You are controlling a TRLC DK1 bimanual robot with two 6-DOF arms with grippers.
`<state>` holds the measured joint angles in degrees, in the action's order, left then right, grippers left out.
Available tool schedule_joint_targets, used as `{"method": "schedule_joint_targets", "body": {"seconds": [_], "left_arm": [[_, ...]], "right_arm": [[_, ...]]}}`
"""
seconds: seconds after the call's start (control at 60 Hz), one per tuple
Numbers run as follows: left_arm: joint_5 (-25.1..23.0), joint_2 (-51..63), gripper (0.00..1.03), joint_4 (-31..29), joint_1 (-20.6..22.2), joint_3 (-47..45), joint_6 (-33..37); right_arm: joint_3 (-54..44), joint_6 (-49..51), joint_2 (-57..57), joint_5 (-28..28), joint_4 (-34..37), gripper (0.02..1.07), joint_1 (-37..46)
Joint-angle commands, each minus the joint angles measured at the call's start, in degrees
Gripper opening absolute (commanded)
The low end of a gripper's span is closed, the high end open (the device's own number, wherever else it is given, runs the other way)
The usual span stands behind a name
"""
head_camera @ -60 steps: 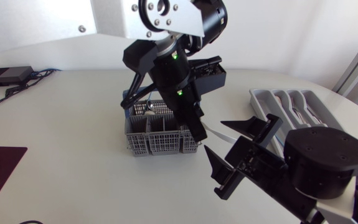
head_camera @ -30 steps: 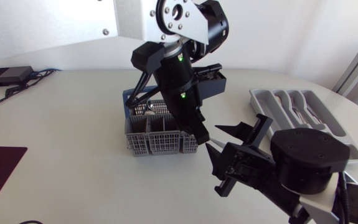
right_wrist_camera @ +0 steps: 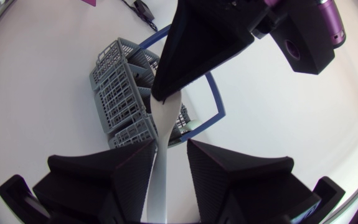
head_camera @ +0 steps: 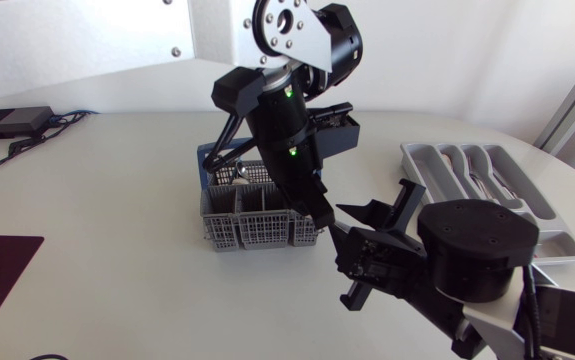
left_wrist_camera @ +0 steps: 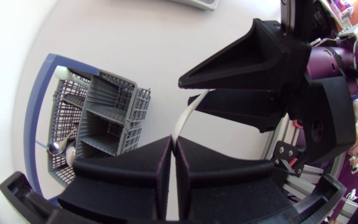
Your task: Sort the cutlery from the basket into the organizer compartments.
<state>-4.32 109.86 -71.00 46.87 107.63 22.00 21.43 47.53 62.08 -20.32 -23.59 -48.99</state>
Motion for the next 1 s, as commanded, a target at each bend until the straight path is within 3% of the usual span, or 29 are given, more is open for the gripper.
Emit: {"method": "schedule_joint_targets", "body": {"seconds": [0.0, 0.25, 0.583, 0.85, 0.983], "left_arm": [[-0.87, 1.23, 0.03, -0.98, -0.55, 1.26, -1.7], [-0.87, 1.58, 0.03, -1.07, -0.73, 1.09, -1.7], [-1.84, 1.85, 0.04, -1.07, -0.82, 1.53, -3.01], [-4.21, 0.88, 0.42, -0.19, -2.58, 3.46, -6.53], [-7.37, -0.26, 0.74, 1.83, -3.19, 3.28, -7.5]], "right_arm": [[1.33, 1.87, 1.2, -0.95, -0.93, 0.3, 0.3], [1.51, 2.13, 1.81, -1.48, -0.84, 0.15, 0.21], [0.81, 1.78, 2.34, -1.92, -0.84, 0.11, -0.14], [-0.07, 1.43, 0.58, -1.83, 0.3, 0.11, -0.4], [-0.78, 0.46, -0.65, -1.74, 1.71, 0.11, -0.67]]}}
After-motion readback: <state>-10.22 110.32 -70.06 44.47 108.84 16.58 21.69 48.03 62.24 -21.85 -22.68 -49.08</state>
